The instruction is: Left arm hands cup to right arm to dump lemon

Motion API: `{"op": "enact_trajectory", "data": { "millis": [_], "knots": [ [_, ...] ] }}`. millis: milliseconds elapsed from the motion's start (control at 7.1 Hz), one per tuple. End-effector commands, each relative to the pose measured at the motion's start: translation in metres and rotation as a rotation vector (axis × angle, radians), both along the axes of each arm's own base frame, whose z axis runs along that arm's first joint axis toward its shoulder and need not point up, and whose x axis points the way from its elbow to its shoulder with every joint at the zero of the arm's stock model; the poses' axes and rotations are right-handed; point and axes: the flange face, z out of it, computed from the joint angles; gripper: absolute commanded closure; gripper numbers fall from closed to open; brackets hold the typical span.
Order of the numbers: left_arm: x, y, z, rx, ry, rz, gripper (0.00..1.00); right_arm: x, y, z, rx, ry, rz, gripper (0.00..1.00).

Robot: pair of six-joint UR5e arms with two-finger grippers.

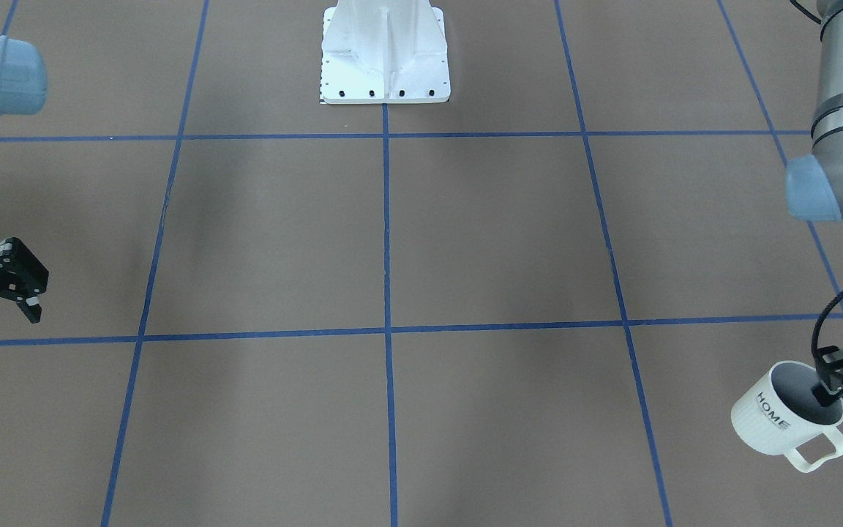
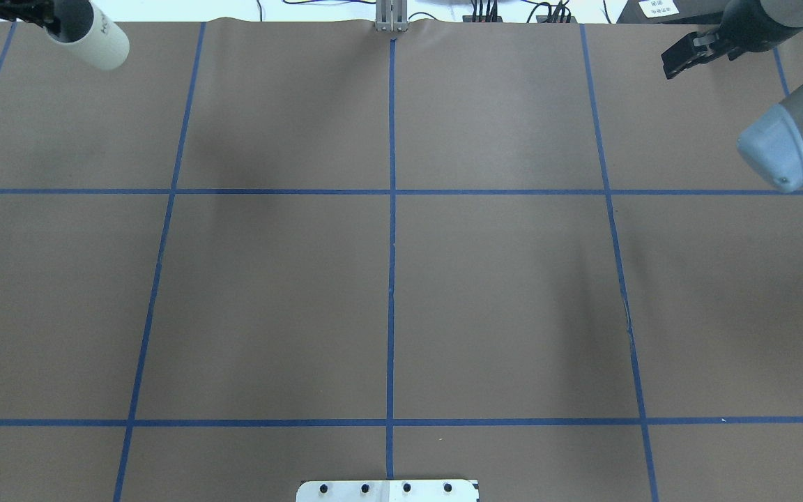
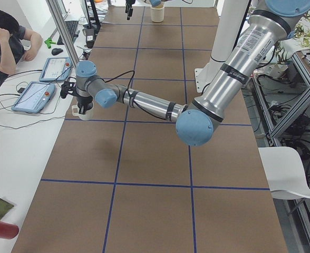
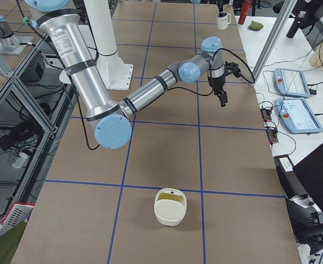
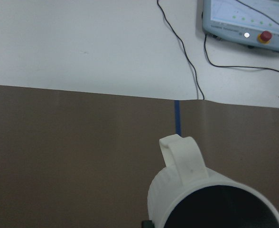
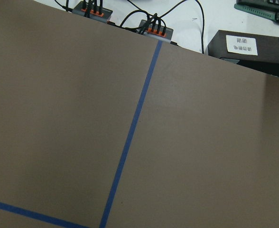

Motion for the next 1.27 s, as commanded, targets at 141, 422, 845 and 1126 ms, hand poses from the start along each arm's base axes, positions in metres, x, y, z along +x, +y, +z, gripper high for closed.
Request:
{"op": "enact_trajectory", "data": {
  "millis": [141, 422, 845, 1126],
  "knots": [
    [-0.027, 0.080, 0.038, -0.099, -0.159, 0.224, 1.00, 0.034, 0.000, 0.022, -0.098, -0.044, -0.048, 0.00],
    [-0.030, 0.122, 0.063, -0.169, -0.102, 0.225, 1.00, 0.066, 0.012, 0.062, -0.121, -0.064, -0.104, 0.00],
    [0.016, 0.170, 0.080, -0.220, -0.033, 0.182, 1.00, 0.103, 0.057, 0.102, -0.149, -0.092, -0.120, 0.00],
    [0.013, 0.201, 0.113, -0.224, -0.023, 0.186, 1.00, 0.127, 0.084, 0.130, -0.138, -0.069, -0.131, 0.00]
  ]
}}
